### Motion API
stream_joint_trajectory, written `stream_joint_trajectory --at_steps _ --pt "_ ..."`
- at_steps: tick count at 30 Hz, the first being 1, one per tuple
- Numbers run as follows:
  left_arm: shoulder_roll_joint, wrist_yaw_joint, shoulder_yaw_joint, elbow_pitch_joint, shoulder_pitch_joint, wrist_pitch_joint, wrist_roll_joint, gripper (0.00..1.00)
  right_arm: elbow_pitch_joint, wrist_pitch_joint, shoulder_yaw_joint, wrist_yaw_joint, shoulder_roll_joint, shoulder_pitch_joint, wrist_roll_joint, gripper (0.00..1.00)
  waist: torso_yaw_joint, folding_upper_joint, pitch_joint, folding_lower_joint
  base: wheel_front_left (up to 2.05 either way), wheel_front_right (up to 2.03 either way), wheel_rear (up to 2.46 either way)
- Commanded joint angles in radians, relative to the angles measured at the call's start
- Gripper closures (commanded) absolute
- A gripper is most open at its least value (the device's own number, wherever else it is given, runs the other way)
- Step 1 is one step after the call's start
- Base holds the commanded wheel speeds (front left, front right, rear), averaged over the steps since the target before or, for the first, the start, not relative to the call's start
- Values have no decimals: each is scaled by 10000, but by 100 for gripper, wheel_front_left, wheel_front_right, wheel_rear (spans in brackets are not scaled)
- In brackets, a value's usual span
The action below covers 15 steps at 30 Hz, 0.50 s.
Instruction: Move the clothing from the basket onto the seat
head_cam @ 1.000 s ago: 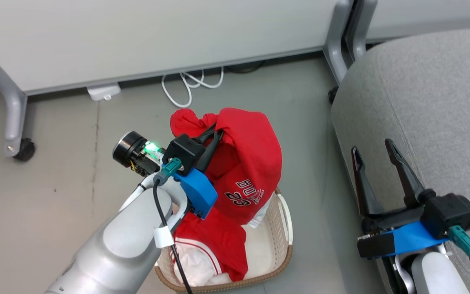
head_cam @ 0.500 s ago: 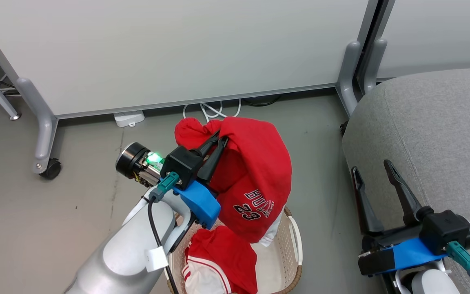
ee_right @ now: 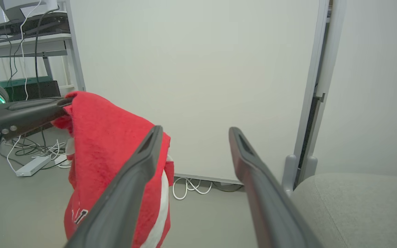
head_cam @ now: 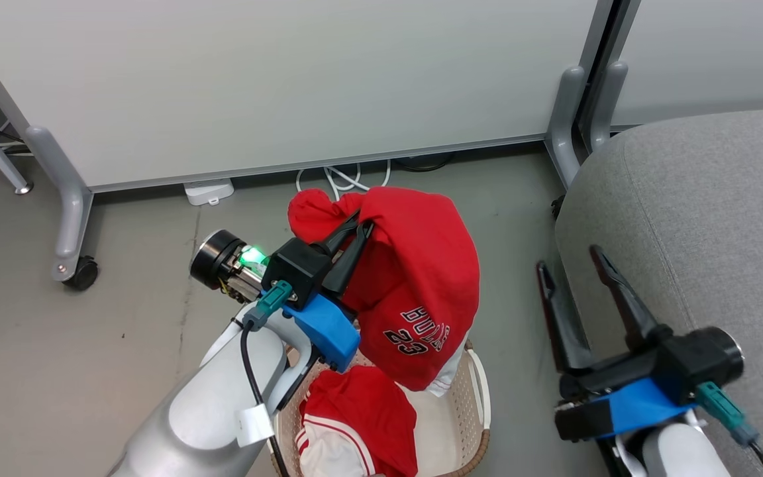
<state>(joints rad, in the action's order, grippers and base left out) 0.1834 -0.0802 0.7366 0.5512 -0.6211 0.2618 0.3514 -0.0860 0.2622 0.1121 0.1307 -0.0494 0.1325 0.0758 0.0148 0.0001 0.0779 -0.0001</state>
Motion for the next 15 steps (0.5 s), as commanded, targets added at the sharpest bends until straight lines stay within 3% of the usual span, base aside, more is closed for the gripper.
stream_joint_trajectory --at_steps 1,9,15 --pt "-24 -33 -52 -39 27 48 -59 100 10 42 214 1 -15 257 -119 0 -2 -1 18 1 0 0 0" --pt "-245 -153 7 -8 -276 48 -198 100 -495 42 1773 1 -17 1431 -266 0 164 -1 145 1 0 0 0" --pt "-439 -230 59 -55 -472 48 -334 100 -1565 41 2713 1 -20 2318 -383 0 405 -1 303 1 0 0 0"
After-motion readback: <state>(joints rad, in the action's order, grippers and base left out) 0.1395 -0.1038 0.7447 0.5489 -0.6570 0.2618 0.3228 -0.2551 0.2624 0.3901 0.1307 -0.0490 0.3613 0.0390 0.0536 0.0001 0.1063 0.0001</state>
